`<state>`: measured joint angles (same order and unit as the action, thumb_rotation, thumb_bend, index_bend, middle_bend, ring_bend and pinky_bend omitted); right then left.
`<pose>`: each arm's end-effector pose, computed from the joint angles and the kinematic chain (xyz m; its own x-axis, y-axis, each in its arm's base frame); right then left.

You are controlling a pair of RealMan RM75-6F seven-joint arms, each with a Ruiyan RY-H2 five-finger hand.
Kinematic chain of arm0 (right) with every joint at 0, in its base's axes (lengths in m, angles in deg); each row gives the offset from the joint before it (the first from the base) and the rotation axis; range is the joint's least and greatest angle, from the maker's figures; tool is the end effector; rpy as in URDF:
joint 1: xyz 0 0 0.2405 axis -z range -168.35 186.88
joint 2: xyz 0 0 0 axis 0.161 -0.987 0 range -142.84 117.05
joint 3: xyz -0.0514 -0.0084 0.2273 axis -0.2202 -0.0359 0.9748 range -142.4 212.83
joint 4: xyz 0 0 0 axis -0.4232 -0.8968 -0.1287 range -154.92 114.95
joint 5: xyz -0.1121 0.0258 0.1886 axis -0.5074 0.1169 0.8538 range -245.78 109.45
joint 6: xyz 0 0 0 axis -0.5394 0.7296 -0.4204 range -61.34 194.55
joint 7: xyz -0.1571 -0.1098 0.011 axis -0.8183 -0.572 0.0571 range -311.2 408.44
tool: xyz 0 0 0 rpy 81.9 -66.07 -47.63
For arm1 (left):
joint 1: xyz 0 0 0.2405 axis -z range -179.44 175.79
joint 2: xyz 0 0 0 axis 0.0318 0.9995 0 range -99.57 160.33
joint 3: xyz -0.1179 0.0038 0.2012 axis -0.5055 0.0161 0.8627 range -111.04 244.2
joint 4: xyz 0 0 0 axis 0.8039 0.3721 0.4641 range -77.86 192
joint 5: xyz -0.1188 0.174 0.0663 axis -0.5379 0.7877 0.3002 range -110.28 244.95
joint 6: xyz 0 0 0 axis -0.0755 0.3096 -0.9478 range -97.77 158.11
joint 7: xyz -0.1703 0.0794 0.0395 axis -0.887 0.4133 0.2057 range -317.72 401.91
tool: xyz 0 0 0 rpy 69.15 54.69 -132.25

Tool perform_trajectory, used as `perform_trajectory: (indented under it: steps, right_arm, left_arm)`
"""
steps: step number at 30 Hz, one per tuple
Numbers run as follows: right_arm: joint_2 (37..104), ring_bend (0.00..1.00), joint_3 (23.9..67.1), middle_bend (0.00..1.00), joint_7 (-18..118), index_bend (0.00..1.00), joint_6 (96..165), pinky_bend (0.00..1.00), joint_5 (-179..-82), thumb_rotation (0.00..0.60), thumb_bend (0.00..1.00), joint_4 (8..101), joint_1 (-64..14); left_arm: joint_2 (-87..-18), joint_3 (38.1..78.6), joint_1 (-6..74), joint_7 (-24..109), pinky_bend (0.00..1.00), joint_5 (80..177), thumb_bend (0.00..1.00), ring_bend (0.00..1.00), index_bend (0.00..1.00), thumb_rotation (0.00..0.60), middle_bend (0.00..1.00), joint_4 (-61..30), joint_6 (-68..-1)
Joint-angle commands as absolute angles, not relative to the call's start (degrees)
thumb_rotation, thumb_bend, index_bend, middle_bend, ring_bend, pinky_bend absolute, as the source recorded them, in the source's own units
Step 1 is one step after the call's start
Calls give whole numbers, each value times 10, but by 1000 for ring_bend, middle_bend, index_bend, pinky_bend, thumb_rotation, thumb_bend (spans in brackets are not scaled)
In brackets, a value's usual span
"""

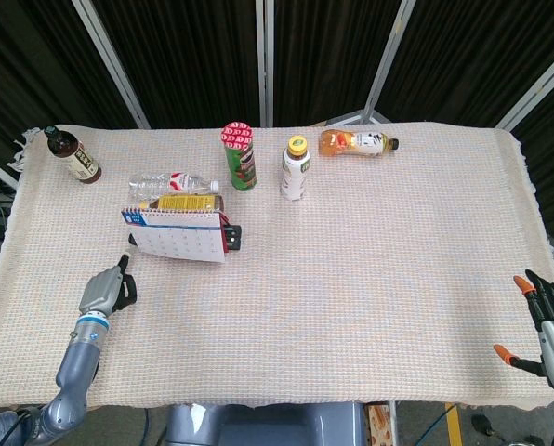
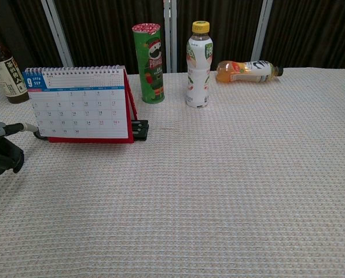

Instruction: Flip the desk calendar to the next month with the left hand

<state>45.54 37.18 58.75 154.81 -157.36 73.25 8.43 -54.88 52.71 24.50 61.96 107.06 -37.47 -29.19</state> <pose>-0.3023 -0.2040 0.1698 0.3118 0.0096 0.9501 -0.9501 -0.0025 0.3119 -0.2403 0.3210 -0.0238 0.0351 0.3850 0.9223 0.9572 0.2525 -0.1418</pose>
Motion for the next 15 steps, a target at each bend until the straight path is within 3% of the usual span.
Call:
perform_trajectory:
  steps: [1, 15]
  right_arm:
    - [455, 0, 372, 0, 590, 0, 1547, 0, -1572, 600, 0, 732, 84]
    - [454, 0, 374, 0, 594, 0, 1547, 0, -1570, 600, 0, 731, 84]
  left_arm:
    - [-565, 523, 262, 629, 610, 1054, 858, 682, 0, 600, 650, -358, -285]
    - [-596, 499, 317, 654, 610, 1027, 859, 682, 0, 600, 650, -343, -295]
